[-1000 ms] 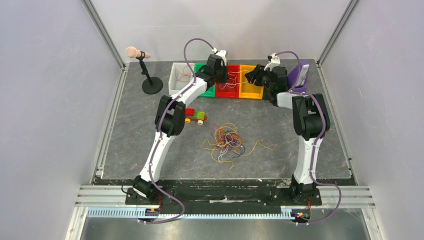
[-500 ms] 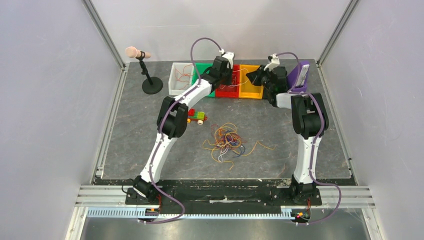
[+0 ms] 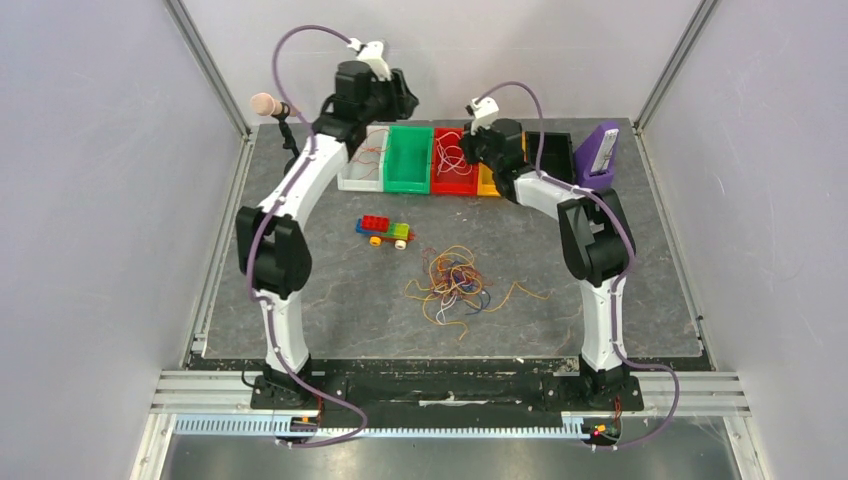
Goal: Untangle the cables
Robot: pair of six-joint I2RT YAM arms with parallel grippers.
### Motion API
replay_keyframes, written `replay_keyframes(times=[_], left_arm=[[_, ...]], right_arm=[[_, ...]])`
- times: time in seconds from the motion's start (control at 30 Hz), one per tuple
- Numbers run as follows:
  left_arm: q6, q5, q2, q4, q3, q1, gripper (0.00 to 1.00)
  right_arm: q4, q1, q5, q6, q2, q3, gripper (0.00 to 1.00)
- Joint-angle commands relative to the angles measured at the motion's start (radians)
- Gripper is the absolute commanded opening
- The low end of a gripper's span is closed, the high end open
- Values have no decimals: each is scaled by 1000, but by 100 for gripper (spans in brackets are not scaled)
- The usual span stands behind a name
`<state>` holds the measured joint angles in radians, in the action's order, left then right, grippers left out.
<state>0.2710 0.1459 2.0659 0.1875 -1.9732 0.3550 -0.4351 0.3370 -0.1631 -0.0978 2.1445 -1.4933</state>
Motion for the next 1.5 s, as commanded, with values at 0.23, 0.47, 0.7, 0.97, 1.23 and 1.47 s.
replay_keyframes(times=[0.23, 0.47, 0.7, 0.97, 1.23, 1.47], left_arm=[[68, 58, -247, 17, 185, -86, 59], [84, 57, -277, 42, 211, -108, 59], [90, 34, -270, 114, 229, -118, 59], [84, 38, -293, 127, 268, -125, 59], [35, 13, -312, 132, 258, -132, 60], [-54, 30, -300, 128, 254, -136, 65]], right_arm=[[186, 87, 238, 295, 242, -324, 0], [255, 113, 282, 360, 339, -398, 0], [410, 121, 246, 482, 334, -394, 0], [377, 115, 174, 508, 234, -292, 14], [273, 109, 166, 400, 96, -269, 37], [240, 94, 119, 323, 30, -250, 52]])
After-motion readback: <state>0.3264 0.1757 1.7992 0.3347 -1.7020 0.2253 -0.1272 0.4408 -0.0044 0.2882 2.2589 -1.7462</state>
